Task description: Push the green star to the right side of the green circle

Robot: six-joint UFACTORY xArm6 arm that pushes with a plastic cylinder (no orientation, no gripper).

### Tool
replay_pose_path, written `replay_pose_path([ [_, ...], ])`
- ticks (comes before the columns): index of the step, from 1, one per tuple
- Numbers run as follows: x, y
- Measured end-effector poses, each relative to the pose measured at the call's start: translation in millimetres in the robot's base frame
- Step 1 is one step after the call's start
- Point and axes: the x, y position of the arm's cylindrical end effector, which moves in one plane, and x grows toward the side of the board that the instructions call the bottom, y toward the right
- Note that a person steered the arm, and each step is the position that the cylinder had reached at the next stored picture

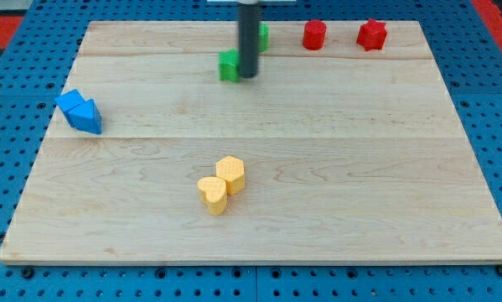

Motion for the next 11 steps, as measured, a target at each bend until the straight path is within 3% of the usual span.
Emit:
replay_pose_path([
  [2,27,-45],
  [4,10,-89],
  [5,-5,-87],
  [7,5,-66],
  [11,-34,-36],
])
